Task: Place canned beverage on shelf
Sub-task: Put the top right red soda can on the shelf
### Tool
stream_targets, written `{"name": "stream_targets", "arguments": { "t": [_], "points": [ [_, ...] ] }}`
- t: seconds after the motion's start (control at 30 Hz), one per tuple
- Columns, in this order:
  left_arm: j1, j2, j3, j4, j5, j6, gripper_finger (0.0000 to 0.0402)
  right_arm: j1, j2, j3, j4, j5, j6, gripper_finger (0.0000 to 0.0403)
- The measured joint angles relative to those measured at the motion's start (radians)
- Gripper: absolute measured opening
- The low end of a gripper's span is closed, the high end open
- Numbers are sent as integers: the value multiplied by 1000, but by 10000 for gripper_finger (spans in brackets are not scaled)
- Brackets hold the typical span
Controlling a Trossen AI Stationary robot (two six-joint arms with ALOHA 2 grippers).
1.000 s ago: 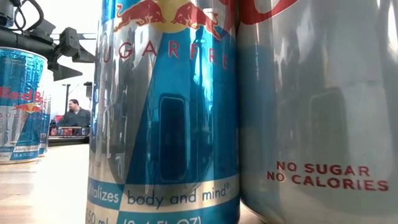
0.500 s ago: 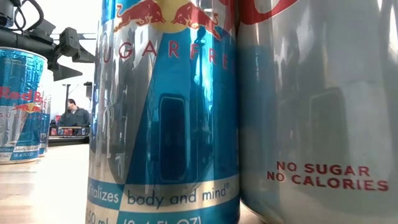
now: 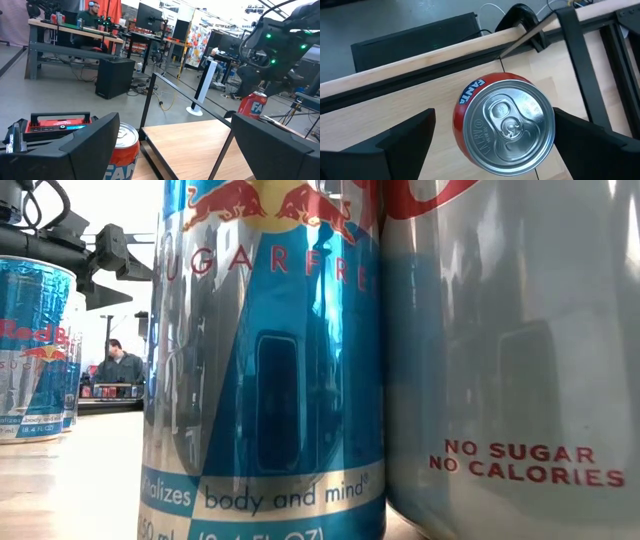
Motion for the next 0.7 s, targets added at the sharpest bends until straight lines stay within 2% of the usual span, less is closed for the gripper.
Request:
{"name": "stream_targets", "arguments": {
  "t": [0.7],
  "points": [
    [0,0,0,0,0,0,368,-11,0,-1,53,-1,-45,368]
  ]
}}
